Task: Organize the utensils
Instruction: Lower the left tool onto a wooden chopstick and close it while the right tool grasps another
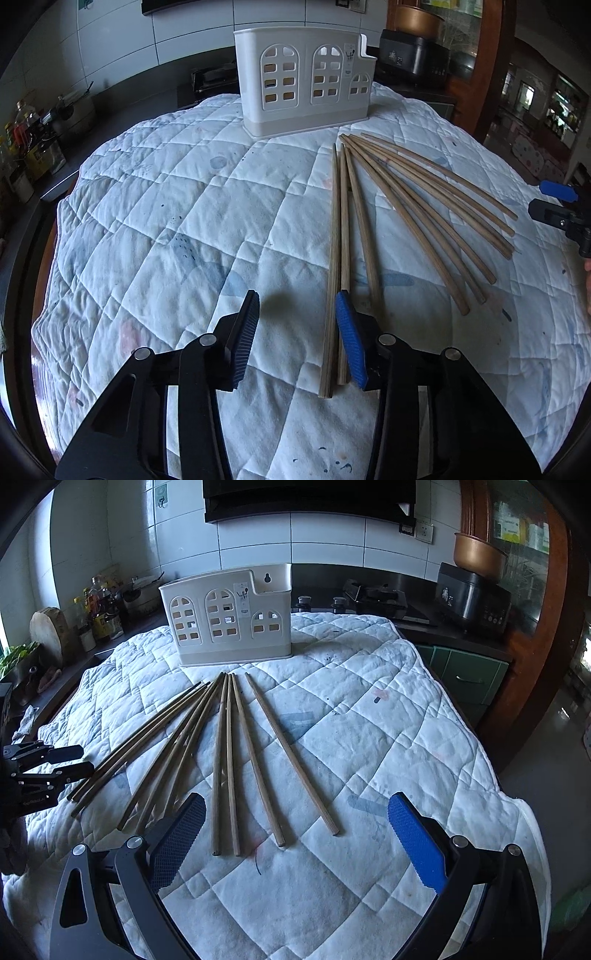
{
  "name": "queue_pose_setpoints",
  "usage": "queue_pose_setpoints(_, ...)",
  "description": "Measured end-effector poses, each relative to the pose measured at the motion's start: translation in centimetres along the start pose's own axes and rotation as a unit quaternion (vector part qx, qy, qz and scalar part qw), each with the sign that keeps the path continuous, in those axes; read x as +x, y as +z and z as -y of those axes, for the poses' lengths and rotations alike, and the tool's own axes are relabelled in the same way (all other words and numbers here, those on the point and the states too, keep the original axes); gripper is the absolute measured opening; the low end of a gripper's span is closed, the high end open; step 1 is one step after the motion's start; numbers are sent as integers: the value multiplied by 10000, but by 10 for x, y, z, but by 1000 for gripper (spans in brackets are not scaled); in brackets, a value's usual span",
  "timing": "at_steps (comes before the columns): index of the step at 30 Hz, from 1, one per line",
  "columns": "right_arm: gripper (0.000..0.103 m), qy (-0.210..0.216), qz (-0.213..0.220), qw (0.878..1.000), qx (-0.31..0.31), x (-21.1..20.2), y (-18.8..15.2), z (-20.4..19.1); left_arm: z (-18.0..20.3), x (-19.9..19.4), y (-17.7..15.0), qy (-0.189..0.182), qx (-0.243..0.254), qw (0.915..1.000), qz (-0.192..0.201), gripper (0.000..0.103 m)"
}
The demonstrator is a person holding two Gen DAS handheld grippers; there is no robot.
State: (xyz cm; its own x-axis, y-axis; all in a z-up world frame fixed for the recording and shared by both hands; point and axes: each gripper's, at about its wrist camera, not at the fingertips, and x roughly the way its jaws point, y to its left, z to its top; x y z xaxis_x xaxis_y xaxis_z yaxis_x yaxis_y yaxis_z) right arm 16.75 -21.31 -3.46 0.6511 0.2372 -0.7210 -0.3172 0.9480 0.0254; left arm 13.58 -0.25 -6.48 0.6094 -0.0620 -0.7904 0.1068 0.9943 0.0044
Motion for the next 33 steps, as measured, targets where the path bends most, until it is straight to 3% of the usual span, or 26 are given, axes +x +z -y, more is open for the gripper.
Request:
queue_pose_setpoints(7, 96, 7, 8, 9999, -108, 3, 4, 3, 4, 2, 4, 143, 259, 9996, -7, 42)
queue_pose_setpoints(10, 96, 1, -8, 9999, -169, 5, 5, 5, 10, 1, 5, 161, 419, 9990, -7, 37)
queue_pose_setpoints(18, 95, 41, -152, 9994, -298, 17, 2, 8, 10, 6, 4, 157, 455, 9988, 19, 34)
queue_pose_setpoints(21, 82, 136, -252, 9992, -282, 23, 1, 12, 15, 11, 4, 401, 575, 9975, 22, 34)
queue_pose_setpoints(24, 76, 121, -360, 9989, -267, 32, 0, 18, 11, 11, 6, 347, 431, 9985, 1, 34)
queue_pose_setpoints(33, 44, 296, -536, 9977, -298, 49, 3, 21, 0, 12, 6, 292, -219, 9993, -6, 34)
